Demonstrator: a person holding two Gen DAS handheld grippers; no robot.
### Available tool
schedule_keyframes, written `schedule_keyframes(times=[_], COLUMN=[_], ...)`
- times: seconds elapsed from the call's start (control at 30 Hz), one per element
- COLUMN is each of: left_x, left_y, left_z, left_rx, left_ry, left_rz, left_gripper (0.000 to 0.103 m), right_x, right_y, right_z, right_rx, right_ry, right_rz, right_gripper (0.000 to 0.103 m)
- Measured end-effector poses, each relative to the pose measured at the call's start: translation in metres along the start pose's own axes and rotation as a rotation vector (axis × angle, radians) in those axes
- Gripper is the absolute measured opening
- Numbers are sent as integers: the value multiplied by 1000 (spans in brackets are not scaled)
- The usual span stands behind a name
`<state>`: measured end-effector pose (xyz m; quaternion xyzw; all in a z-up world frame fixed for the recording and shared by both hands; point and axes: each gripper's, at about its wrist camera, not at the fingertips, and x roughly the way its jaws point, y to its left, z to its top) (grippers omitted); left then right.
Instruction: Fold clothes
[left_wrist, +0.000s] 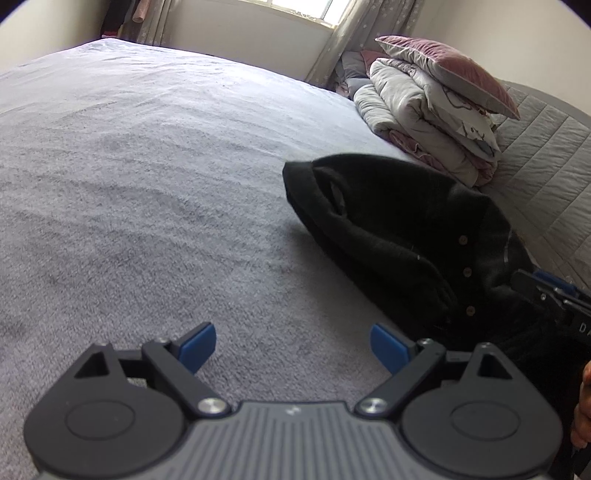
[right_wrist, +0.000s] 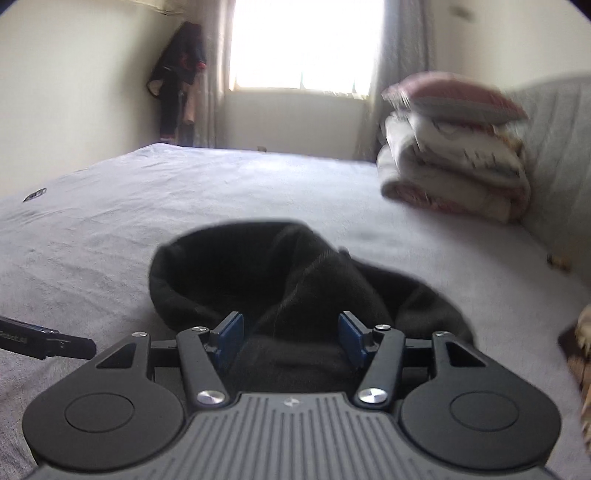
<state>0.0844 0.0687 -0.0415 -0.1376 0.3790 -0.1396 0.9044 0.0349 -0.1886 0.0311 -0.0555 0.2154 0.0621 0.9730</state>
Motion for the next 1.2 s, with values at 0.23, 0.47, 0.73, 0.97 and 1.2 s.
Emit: schedule_keyframes(times=[0.23, 0.47, 0.73, 0.97, 1.2], left_x=[-6, -13, -21, -26, -28], left_y=[14, 31, 43, 56, 61], left_z=[11, 19, 24, 30, 32], left_rx=[-48, -107, -134, -214, -245], left_ry=[-31, -58, -68, -64, -67], left_rz=[56, 106, 110, 77, 73], left_gripper=[92, 92, 92, 92, 92], right_x=[-7, 24, 66, 95, 109], right_y=[33, 63, 68, 70, 60], right_z=[15, 6, -6, 3, 22], right_rx=[-76, -161, -183, -122, 4], right_ry=[-26, 90, 223, 336, 478], right_rz=[96, 112, 25, -5, 49], right_gripper=[59, 59, 58, 54, 23])
